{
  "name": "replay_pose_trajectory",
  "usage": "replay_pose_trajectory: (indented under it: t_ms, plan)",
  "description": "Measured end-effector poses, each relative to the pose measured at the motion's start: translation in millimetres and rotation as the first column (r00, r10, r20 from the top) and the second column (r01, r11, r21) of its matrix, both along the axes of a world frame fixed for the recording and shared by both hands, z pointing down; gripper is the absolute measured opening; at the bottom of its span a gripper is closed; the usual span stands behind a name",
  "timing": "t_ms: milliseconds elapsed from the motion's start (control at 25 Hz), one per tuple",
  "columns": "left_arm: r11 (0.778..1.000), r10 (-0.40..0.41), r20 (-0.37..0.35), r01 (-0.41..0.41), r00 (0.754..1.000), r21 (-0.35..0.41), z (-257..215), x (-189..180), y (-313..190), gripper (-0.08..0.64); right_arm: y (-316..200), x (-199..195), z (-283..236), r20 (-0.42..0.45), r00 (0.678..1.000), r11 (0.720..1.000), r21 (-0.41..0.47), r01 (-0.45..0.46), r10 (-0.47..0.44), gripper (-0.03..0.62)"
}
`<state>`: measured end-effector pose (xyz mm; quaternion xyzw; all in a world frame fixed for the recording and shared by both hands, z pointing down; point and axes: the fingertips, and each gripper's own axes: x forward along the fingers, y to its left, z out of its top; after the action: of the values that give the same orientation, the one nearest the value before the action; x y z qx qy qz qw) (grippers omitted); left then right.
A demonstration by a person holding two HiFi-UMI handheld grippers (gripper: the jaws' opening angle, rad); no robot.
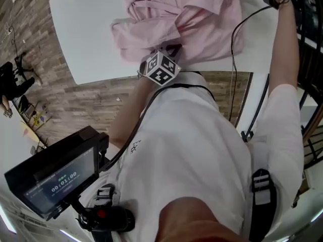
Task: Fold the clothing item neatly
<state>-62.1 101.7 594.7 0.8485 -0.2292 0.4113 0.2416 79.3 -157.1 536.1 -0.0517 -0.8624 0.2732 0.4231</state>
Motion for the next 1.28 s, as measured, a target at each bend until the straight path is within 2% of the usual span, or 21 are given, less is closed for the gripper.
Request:
replay_pose_trajectory:
  t_ms: [80, 160, 240, 320, 360, 400, 440, 480, 520, 600, 680, 800, 880, 960, 1000, 1080, 1160, 1280]
  plan:
    - [1.000, -0.013, 0.007, 0.013, 1.000, 0.000, -0.5, -2.5, -0.2, 0.003, -23.7, 13.7, 28.1, -0.114, 0.990, 0.993, 0.096, -0.069, 0.080, 0.031]
    - [1.000, -0.021, 0.023, 0.021, 1.000, -0.001, 1.1, -6.0, 1.9, 0.003, -43.1, 28.5, 51.0, -0.218, 0.963, 0.973, 0.200, -0.112, 0.156, 0.137]
    - [0.999, -0.037, 0.050, 0.037, 0.998, 0.002, 5.1, -13.6, 2.5, 0.003, -56.0, 43.1, 61.1, -0.296, 0.931, 0.943, 0.310, -0.120, 0.215, 0.152]
    - [0.998, -0.059, 0.086, 0.058, 0.995, 0.015, 9.9, -24.5, 0.3, 0.003, -59.8, 53.4, 52.3, -0.317, 0.914, 0.902, 0.418, -0.105, 0.253, 0.155]
    - [0.998, -0.067, 0.102, 0.065, 0.992, 0.026, 11.7, -29.4, -0.9, 0.003, -55.9, 50.7, 41.1, -0.280, 0.924, 0.882, 0.458, -0.109, 0.259, 0.153]
    - [0.997, -0.069, 0.116, 0.065, 0.991, 0.039, 12.6, -33.1, -1.5, 0.003, -45.8, 38.9, 26.0, -0.202, 0.948, 0.871, 0.474, -0.125, 0.246, 0.152]
    - [0.997, -0.066, 0.126, 0.060, 0.990, 0.053, 12.6, -35.5, -1.6, 0.003, -29.7, 19.1, 8.7, -0.092, 0.971, 0.872, 0.466, -0.153, 0.220, 0.097]
    - [0.996, -0.060, 0.132, 0.052, 0.989, 0.067, 12.0, -36.6, -0.8, 0.003, -9.3, -5.3, -8.3, 0.025, 0.981, 0.879, 0.440, -0.184, 0.193, 0.002]
    - [0.996, -0.054, 0.132, 0.044, 0.990, 0.077, 11.0, -36.6, 0.5, 0.003, 14.0, -30.7, -22.4, 0.122, 0.978, 0.888, 0.410, -0.206, 0.171, 0.002]
    - [0.996, -0.041, 0.118, 0.031, 0.992, 0.083, 9.3, -34.0, 4.2, 0.003, 63.0, -77.0, -35.0, 0.209, 0.973, 0.901, 0.396, -0.179, 0.101, 0.002]
    - [0.998, -0.017, 0.100, 0.010, 0.995, 0.070, 9.0, -29.0, 9.8, 0.003, 107.1, -118.5, -34.9, 0.227, 0.973, 0.895, 0.427, -0.132, 0.036, 0.002]
    - [0.998, 0.015, 0.082, -0.019, 0.996, 0.052, 8.8, -20.8, 16.6, 0.003, 158.4, -174.1, -32.2, 0.267, 0.964, 0.886, 0.446, -0.124, 0.001, 0.002]
    - [0.998, 0.005, 0.087, -0.011, 0.996, 0.061, 8.8, -19.4, 14.5, 0.003, 180.1, -201.1, -30.1, 0.285, 0.958, 0.887, 0.448, -0.110, -0.025, 0.002]
    - [0.995, -0.032, 0.114, 0.021, 0.993, 0.096, 7.4, -23.5, 6.9, 0.003, 191.7, -212.0, -27.0, 0.278, 0.960, 0.883, 0.458, -0.097, -0.039, 0.002]
    - [0.991, -0.052, 0.136, 0.035, 0.989, 0.127, 6.1, -27.8, 1.7, 0.003, 192.6, -209.9, -26.6, 0.277, 0.961, 0.880, 0.461, -0.112, -0.022, 0.002]
    - [0.982, -0.070, 0.176, 0.037, 0.982, 0.186, 3.4, -36.4, -6.9, 0.003, 187.3, -192.3, -30.6, 0.298, 0.952, 0.880, 0.432, -0.198, 0.068, 0.002]
    - [0.981, -0.045, 0.188, 0.007, 0.981, 0.195, 3.3, -40.1, -13.5, 0.003, 179.8, -165.5, -34.2, 0.312, 0.936, 0.878, 0.386, -0.282, 0.164, 0.002]
    - [0.978, 0.020, 0.194, -0.060, 0.981, 0.201, 1.4, -35.9, -22.5, 0.003, 186.5, -124.9, -19.6, 0.241, 0.946, 0.879, 0.374, -0.296, 0.216, 0.002]
